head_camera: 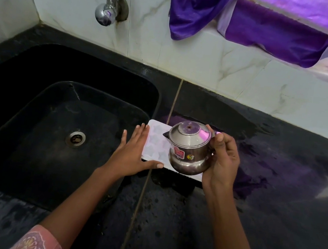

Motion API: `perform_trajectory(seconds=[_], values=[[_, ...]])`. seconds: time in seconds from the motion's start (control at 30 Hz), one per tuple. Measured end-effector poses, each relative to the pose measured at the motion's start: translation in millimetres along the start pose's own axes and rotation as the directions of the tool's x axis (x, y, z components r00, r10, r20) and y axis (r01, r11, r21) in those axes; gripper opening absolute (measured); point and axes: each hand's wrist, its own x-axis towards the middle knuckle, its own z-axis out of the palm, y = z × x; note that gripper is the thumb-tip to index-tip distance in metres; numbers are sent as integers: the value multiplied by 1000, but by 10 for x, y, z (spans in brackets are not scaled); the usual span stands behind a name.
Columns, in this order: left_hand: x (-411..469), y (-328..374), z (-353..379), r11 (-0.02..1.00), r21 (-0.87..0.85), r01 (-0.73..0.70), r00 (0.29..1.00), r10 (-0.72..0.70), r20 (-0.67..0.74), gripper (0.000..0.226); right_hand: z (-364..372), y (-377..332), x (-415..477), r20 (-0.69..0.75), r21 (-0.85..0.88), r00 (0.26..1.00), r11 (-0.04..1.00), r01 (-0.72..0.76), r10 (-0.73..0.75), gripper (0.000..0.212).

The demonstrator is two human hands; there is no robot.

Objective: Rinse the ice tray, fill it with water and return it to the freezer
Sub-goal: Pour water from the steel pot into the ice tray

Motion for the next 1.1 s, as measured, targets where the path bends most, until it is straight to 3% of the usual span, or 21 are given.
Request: perform_trajectory(seconds=[0.1,0.23,0.43,0.57,0.73,0.9,1.1], values=[[20,36,-34,994,-92,-52,998,47,-48,135,-26,31,-2,2,41,1000,999,-3,3,22],[-19,301,-142,844,-504,-184,981,123,-151,82,-29,54,48,-21,86,999,995,-42,44,19],[118,607,-225,750,-633,-192,980,111,-165,40,53,10,190,-8,116,999,993,-31,33,12],[310,652,-241,669,-712,-215,976,127,-175,41,73,-4,340,14,79,1000,997,-25,24,12],[613,658,-304,651,-726,-222,975,140,-173,39,56,-26,562,-54,-209,998,978,7,-19,14],[937,687,-337,669,-709,-224,975,160,-157,48,-5,26,844,-97,-259,995,966,-6,-19,15],[1215,658,-267,685,-702,-195,980,156,-120,49,-50,146,1067,-140,-183,988,979,-85,59,19]])
